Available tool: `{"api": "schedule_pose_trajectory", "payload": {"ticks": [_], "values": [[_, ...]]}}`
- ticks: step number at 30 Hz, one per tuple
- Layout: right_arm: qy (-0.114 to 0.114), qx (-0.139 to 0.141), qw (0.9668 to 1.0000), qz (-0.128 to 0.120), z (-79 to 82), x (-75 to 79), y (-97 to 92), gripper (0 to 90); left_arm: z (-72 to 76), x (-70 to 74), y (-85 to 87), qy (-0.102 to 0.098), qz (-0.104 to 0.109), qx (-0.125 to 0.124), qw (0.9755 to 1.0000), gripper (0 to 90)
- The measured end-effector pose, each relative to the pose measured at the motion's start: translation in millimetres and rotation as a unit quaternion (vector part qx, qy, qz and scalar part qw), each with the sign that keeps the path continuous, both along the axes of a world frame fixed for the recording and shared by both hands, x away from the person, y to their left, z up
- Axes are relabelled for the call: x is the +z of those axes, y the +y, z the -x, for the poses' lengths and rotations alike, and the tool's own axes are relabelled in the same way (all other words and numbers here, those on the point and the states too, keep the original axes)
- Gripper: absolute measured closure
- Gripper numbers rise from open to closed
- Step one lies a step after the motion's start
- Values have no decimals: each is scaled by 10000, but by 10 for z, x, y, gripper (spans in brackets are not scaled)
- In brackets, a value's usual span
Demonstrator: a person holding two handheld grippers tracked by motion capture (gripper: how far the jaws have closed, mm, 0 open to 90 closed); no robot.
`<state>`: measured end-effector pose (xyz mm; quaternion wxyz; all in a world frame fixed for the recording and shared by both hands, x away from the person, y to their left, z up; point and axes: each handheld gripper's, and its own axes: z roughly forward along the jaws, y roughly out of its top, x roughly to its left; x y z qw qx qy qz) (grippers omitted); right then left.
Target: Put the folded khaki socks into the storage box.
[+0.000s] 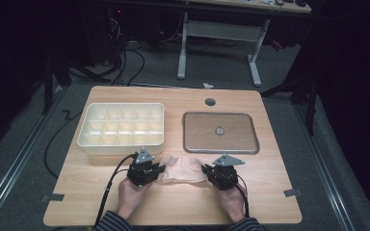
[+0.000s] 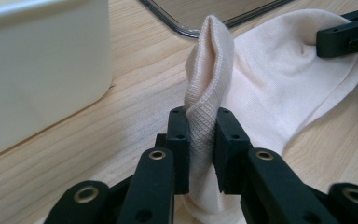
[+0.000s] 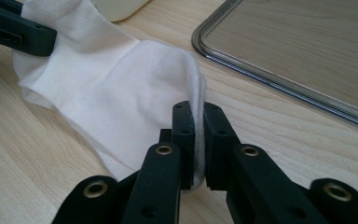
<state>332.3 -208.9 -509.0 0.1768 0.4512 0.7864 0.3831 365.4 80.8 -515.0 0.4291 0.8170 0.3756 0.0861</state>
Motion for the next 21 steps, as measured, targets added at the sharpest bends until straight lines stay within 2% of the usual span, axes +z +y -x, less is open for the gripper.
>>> {"api": "schedule_pose_trajectory", "payload": {"ticks": [11, 17, 21], "values": [[103, -60, 9999, 56, -52, -72, -37, 845, -47, -61, -47, -49, -143, 108, 9998, 779], [173, -93, 9997, 138, -95, -129, -3, 834, -67, -107, -69, -65, -334, 196, 9992, 762], [155, -118, 9995, 229, -115, -156, 6, 796, -80, -141, -71, -109, -507, 288, 9982, 699]]}}
